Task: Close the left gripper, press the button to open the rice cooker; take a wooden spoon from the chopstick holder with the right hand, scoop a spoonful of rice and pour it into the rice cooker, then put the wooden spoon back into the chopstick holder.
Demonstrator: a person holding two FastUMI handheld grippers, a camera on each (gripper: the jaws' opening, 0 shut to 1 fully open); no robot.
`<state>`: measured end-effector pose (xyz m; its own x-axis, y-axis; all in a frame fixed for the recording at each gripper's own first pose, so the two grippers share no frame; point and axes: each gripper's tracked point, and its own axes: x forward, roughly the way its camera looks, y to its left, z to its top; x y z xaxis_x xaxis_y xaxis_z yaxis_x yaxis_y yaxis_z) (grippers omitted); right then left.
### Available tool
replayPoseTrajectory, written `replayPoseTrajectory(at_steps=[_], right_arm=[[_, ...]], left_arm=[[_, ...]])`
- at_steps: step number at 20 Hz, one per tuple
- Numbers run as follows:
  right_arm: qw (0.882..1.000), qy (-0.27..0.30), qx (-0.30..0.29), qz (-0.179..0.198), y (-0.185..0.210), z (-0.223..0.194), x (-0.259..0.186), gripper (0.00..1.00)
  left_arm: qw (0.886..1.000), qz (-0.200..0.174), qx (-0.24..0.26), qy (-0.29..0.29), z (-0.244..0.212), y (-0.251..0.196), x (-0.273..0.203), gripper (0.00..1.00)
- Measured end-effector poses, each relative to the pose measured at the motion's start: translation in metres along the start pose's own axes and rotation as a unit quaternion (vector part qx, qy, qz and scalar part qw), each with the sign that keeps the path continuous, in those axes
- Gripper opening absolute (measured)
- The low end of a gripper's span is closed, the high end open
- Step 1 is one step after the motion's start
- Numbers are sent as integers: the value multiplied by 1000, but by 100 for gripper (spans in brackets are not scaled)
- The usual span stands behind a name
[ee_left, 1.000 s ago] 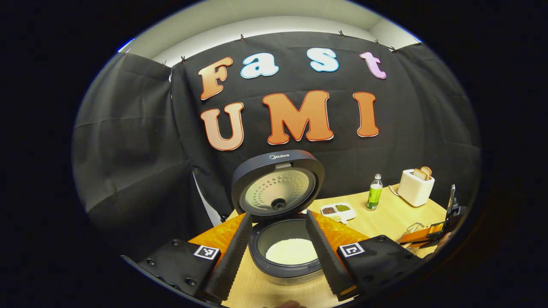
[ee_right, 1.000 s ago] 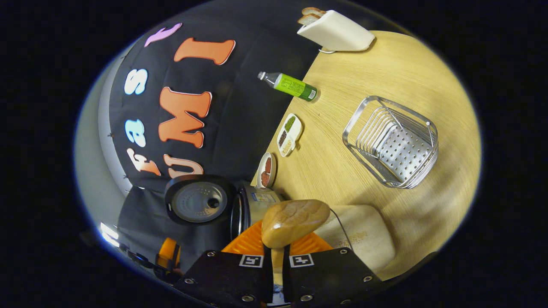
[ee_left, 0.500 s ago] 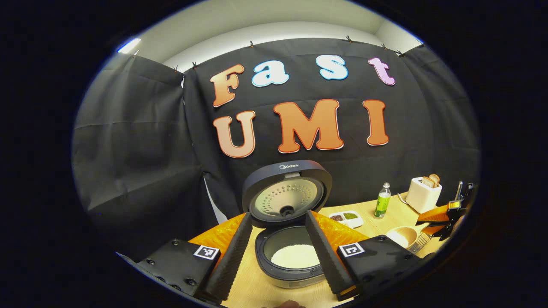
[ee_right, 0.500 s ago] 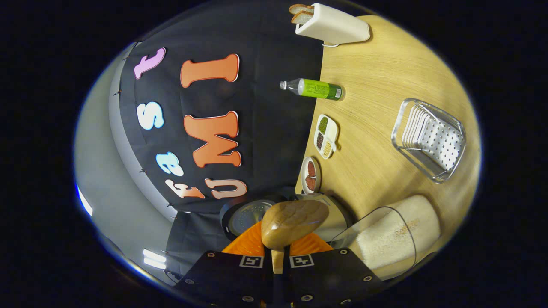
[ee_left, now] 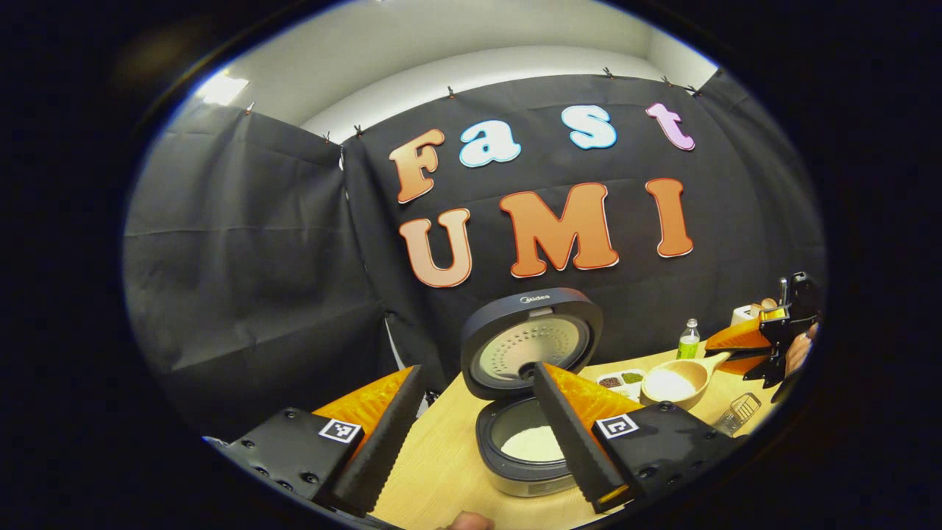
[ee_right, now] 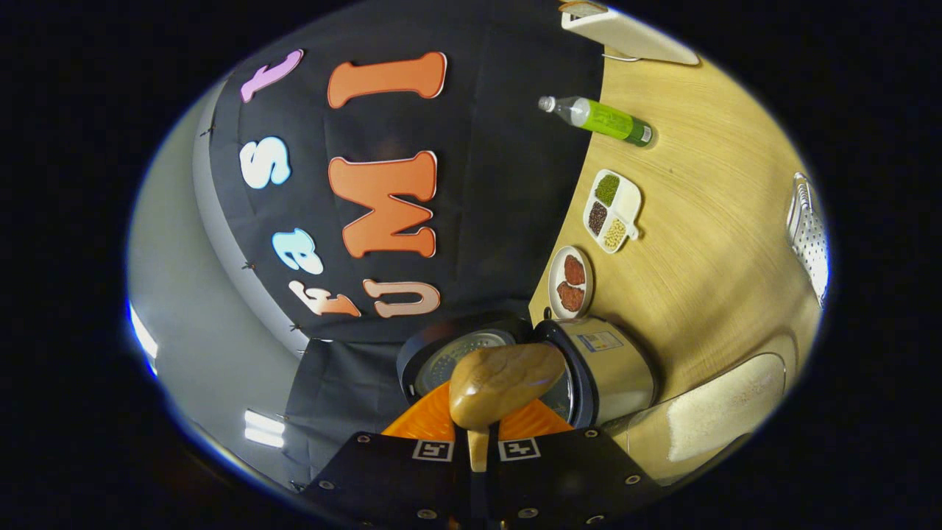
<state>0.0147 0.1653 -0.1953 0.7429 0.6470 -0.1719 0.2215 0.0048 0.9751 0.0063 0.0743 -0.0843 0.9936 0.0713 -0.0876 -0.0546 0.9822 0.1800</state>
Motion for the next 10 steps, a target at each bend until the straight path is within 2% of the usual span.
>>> replayPoseTrajectory(at_steps=[1,9,10], right_arm=[[1000,7,1,2,4,-3,9,7],[998,39,-39,-25,5,-22,81,8],[997,37,-52,-34,3,-22,90,8]], left_arm=[[1000,3,-1,3,-2,5,-2,100],[998,54,1,22,-16,59,-10,100],[998,59,2,24,-18,63,-13,93]])
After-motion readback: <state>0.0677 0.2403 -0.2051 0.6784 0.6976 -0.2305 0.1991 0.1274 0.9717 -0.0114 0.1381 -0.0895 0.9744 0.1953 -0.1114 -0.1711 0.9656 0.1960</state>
